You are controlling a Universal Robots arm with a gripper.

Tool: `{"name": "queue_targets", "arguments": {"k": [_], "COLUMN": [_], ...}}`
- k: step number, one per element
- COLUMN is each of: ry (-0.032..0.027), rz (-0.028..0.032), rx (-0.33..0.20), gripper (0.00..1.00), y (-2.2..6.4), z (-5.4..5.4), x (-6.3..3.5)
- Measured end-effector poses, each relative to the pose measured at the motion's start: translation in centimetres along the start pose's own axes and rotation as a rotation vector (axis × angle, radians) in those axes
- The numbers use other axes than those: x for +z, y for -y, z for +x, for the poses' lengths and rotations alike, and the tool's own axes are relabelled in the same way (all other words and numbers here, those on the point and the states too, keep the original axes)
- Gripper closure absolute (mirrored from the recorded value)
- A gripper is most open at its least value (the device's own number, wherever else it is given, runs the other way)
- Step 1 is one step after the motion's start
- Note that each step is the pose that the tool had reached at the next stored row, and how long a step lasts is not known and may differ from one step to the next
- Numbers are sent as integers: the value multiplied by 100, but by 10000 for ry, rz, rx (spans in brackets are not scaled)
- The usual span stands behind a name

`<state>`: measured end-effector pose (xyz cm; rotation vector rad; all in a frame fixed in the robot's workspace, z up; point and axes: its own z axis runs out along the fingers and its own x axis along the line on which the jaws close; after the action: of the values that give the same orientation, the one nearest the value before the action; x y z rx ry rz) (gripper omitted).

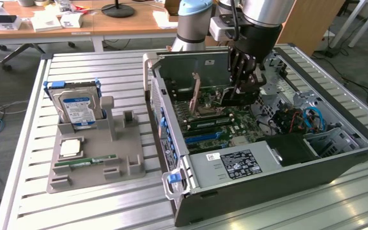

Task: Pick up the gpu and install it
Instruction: 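Insert the gpu into the slot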

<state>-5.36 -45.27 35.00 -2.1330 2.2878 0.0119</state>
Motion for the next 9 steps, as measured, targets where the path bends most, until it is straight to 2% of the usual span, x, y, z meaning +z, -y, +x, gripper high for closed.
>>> {"name": "queue_targets", "arguments": {"k": [4,9], "ry": [-1,1], "rz": [-1,1], "rx": [0,0], "gripper": [74,74], "y": [0,0], "z": [0,0], "x": [0,46]}}
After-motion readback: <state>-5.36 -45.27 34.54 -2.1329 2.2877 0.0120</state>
